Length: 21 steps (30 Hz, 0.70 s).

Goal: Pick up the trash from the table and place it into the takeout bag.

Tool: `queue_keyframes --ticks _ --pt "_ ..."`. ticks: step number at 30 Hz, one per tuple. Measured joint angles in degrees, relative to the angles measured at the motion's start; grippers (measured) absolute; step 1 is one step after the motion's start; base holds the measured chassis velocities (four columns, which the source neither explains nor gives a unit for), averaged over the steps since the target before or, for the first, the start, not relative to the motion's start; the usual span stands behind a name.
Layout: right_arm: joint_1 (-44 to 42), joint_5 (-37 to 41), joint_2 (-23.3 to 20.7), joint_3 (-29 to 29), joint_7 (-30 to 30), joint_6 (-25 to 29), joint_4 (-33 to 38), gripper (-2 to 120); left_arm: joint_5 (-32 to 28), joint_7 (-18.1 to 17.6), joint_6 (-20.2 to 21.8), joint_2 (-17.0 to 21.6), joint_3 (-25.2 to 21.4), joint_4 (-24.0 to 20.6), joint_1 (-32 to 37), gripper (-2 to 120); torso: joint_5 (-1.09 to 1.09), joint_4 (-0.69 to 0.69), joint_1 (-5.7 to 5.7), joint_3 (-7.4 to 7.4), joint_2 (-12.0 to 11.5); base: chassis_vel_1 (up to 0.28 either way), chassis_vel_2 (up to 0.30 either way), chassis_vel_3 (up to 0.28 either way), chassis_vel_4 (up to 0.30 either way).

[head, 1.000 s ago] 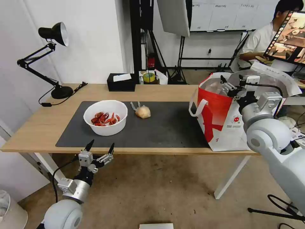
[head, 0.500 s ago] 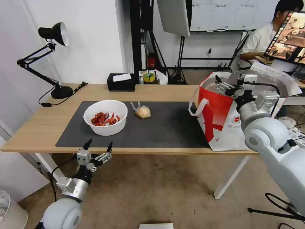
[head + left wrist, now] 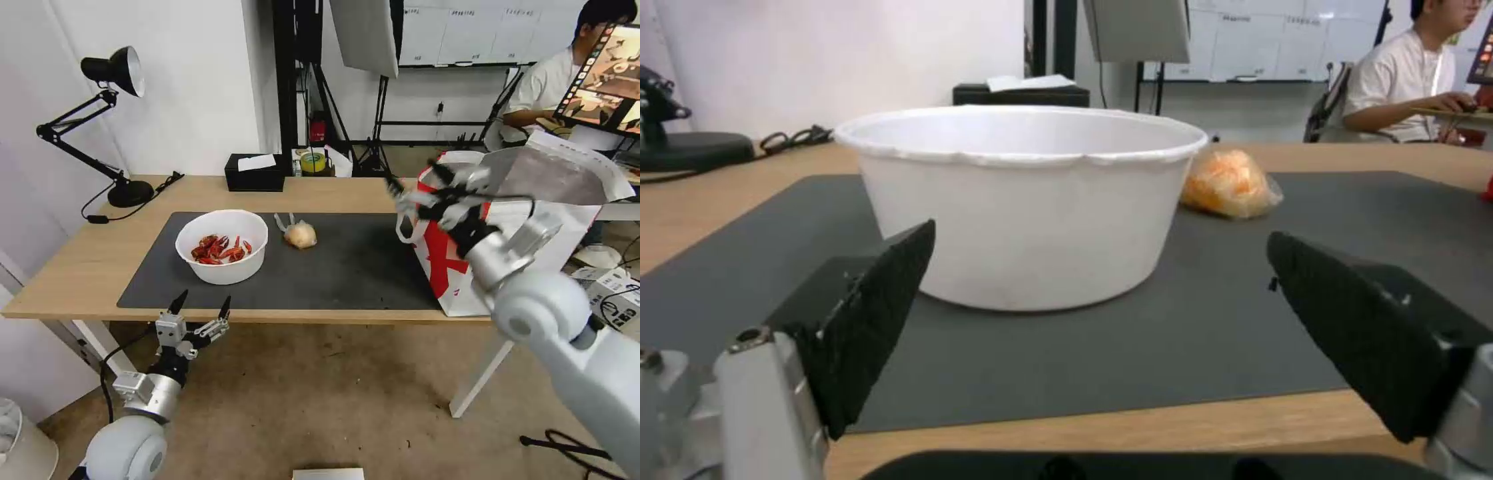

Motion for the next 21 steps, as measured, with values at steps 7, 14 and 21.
queue_keyframes --ticks 7,14,21 --pt "-10.65 -4.82 0.36 3.44 -2.22 1.94 2.82 100 0.32 0.89 -0.48 -0.07 -0.98 0.34 0.37 100 0.01 -0.01 0.0 0.0 0.0 0.0 0.0 0.0 0.0" --pt "-25.71 -13.82 3.93 10.33 -2.28 9.61 3.55 100 0.97 2.13 -1.46 -0.84 -2.13 0.52 1.78 100 0.0 -0.01 0.0 -0.01 0.01 0.0 0.0 0.0 0.0" --pt "-38.03 -22.23 10.49 12.6 -0.16 19.22 0.59 100 1.43 2.66 -2.59 -1.69 -3.28 0.52 3.46 100 0.0 -0.01 0.0 -0.01 0.01 0.0 0.0 0.0 0.0"
